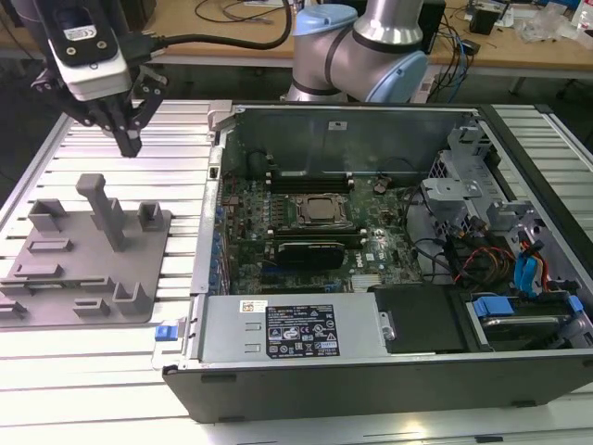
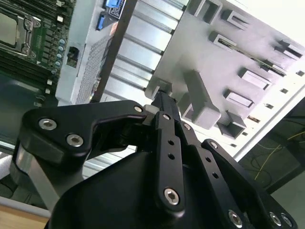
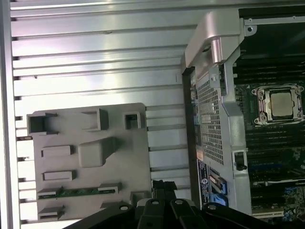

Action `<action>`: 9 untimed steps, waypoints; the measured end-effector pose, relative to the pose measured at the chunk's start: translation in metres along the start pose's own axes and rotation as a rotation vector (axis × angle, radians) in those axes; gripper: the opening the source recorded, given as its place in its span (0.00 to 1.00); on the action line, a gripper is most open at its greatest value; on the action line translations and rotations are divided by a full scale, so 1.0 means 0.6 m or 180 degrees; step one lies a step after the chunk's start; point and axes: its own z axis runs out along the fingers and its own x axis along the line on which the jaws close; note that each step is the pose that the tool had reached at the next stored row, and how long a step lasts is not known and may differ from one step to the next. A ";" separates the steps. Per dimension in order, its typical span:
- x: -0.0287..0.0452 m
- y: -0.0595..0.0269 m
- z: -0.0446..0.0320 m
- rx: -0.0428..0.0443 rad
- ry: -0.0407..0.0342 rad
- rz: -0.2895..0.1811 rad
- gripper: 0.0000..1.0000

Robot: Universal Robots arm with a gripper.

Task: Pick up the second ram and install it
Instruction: 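Reach for the second ram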

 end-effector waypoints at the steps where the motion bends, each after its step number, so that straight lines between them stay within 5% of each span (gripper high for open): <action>1: 0.007 -0.001 0.000 0.0000 0.0000 0.0000 0.08; 9: 0.060 -0.005 0.003 0.0000 0.0000 0.0000 0.08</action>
